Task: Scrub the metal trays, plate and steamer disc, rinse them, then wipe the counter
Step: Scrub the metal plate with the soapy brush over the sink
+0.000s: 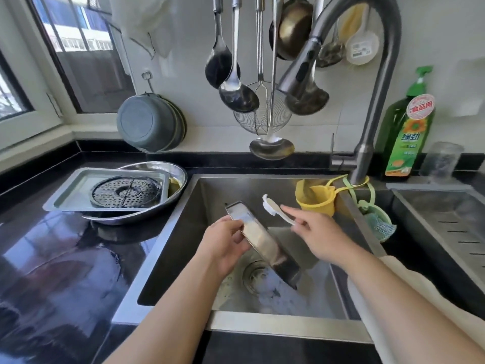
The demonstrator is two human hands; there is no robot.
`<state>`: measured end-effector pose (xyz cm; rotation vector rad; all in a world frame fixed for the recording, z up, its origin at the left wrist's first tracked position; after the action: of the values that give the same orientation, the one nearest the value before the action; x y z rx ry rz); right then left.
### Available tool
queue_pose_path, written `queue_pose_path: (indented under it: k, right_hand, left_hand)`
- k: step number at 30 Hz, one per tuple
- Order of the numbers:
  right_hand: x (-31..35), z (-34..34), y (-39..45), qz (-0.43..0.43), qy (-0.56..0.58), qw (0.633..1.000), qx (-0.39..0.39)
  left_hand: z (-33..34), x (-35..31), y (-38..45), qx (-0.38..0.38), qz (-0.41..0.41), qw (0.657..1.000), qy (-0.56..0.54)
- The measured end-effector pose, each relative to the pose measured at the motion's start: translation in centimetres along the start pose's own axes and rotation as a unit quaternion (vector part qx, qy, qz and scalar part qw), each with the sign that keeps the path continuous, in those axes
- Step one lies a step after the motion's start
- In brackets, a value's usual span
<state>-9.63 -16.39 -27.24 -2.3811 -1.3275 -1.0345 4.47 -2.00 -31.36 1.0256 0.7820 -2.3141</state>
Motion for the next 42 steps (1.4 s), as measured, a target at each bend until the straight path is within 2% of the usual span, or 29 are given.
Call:
queue_pose_path:
  k: [3,5,8,10,12,15,17,20,24,26,29,30,36,40,42]
  right_hand:
    - [2.1,-1.0,-0.7,-0.044,-0.053,0.997,-0.022]
    - [4.0,-0.5,-1.4,-0.069,-0.122,0.99,0.022]
    - [7.0,1.5,-2.0,-0.095,-0.259,0.955,0.11]
    - [8.6,2.2,-0.2,-0.109,-0.33,0.931,0.11]
    - [9.4,2.3,1.8,-0.108,-0.361,0.923,0.079]
    - [8.5,2.5,1.7,-0.103,-0.312,0.943,0.051]
    - [7.4,3.3,-0.2,-0.098,-0.266,0.956,0.077]
    - [6.8,3.0,0.2,-0.116,-0.273,0.951,0.092]
    - [5.5,2.7,0.3,-0.077,-0.276,0.947,0.148]
    - [6.5,3.1,0.0,-0.095,-0.292,0.944,0.118]
    - [7.9,3.6,1.3,-0.117,-0.291,0.949,0.022]
    - [8.0,3.6,1.6,-0.114,-0.292,0.949,0.011]
    - [6.6,2.1,-0.8,-0.057,-0.28,0.953,0.096]
    - [7.7,2.1,0.6,-0.063,-0.287,0.956,0.011]
    - [7.8,2.6,0.2,-0.063,-0.285,0.956,0.024]
  left_hand:
    - [0.4,-0.4,-0.3,0.014,-0.009,0.999,-0.052]
    - [0.6,-0.6,-0.5,0.014,-0.007,0.997,-0.07]
    - [0.5,-0.3,-0.4,0.003,-0.001,0.998,-0.064]
    - [0.6,0.0,-0.6,0.003,-0.005,0.998,-0.059]
    - [1.0,0.1,-0.8,0.013,-0.006,0.999,-0.052]
    - [0.9,-0.2,-1.0,0.005,-0.004,0.998,-0.06]
    - [0.4,-0.6,-0.8,-0.023,-0.01,0.996,-0.087]
    - [-0.3,-0.5,-0.3,-0.055,-0.033,0.991,-0.12]
    - [-0.7,-0.4,-0.5,-0.078,-0.039,0.987,-0.135]
    - [-0.6,-0.4,-0.4,-0.083,-0.037,0.987,-0.134]
    - [0.2,0.1,-0.5,-0.055,-0.05,0.989,-0.128]
    - [0.3,0.2,-0.6,-0.049,-0.054,0.989,-0.125]
    - [0.6,0.3,-0.7,-0.048,-0.055,0.988,-0.138]
    - [1.4,0.4,-1.0,-0.029,-0.052,0.991,-0.119]
    - [1.2,0.4,-1.0,-0.032,-0.049,0.992,-0.113]
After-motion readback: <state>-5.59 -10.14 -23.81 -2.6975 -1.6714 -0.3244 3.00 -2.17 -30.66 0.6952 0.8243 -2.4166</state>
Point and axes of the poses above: each hand's wrist, its own y-axis towards the middle knuckle, its own z-axis out of the palm, x = y × z, the point moved 7 cm from there along y, towards the middle knuckle, and after that the axes turned 1 degree about z, right-handed, at the moved point
